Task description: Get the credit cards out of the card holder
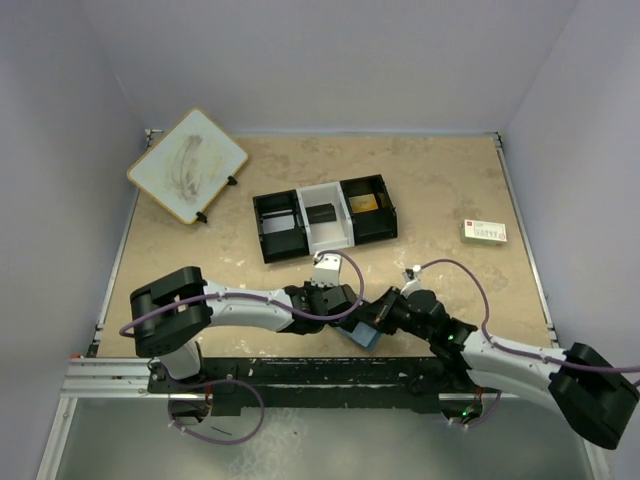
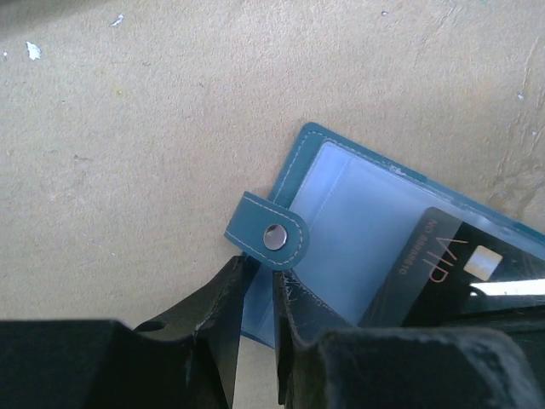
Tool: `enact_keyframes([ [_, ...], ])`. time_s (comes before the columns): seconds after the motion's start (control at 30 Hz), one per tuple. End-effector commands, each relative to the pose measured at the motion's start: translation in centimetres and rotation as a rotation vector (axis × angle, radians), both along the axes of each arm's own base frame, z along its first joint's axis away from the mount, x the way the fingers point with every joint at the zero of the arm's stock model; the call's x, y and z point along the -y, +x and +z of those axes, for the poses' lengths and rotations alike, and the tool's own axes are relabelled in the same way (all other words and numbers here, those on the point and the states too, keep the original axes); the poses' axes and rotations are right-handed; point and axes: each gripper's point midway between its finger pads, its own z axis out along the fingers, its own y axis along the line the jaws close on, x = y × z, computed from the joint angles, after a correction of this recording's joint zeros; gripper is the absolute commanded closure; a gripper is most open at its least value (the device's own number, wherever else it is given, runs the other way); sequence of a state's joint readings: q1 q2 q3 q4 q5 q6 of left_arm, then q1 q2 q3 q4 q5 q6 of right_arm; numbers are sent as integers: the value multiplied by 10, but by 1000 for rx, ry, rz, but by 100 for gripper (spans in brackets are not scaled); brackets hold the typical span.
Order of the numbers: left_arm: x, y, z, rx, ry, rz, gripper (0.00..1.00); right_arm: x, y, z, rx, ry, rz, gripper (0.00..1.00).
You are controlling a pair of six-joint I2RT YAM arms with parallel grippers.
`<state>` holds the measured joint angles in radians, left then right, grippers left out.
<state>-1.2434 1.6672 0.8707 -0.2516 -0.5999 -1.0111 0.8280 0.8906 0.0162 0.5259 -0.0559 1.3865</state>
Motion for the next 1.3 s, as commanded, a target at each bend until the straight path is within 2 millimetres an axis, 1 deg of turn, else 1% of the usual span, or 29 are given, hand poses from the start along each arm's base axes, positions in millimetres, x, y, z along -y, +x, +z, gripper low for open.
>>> enact_keyframes([
  [0.0,-5,3,4,9,2,18,83,22,-8,-27,-56,-97,-41,90],
  [0.07,-4,3,6,11,-3,19,83,25,-10,-32,-65,-116,-41,85],
  [0.1,-4,4,7,13,-7,20,83,26,-11,-34,-66,-125,-36,85],
  [0.17,-5,4,9,14,-12,21,83,28,-13,-39,-77,-157,-27,90],
  [0.23,-6,4,11,17,-11,26,83,27,-14,-39,-69,-170,-6,95],
  [0.3,-9,4,13,23,-5,30,83,26,-12,-34,-47,-186,9,99],
  [0.33,-10,5,14,26,-6,35,83,28,-11,-34,-46,-215,9,100],
  [0.43,-14,6,20,40,-10,48,83,33,-1,-19,8,-274,-7,100],
  [0.47,-16,6,23,46,-11,53,83,34,3,-10,31,-283,-16,100],
  [0.5,-18,7,26,53,-16,56,83,38,4,-7,44,-303,-26,100],
  [0.53,-20,7,29,61,-18,60,83,40,8,3,69,-309,-36,100],
  [0.6,-24,10,38,81,-24,69,83,46,11,15,110,-337,-45,100],
  [0.73,-36,19,52,96,-25,82,83,56,19,41,219,-398,-44,100],
  [0.77,-39,23,55,98,-23,87,83,55,22,50,250,-399,-42,100],
  [0.87,-53,34,70,108,-27,113,79,45,32,84,415,-381,4,100],
  [1.0,-70,47,99,119,-50,130,73,39,48,131,610,-434,45,100],
  [1.07,-85,56,109,121,-50,156,68,35,57,150,736,-491,83,100],
  [1.1,-94,61,113,118,-50,172,66,30,59,160,793,-501,116,100],
  [1.2,-124,74,125,116,-53,239,62,18,63,179,935,-544,202,100],
  [1.27,-144,80,136,127,-47,286,58,12,67,188,1008,-587,255,100],
])
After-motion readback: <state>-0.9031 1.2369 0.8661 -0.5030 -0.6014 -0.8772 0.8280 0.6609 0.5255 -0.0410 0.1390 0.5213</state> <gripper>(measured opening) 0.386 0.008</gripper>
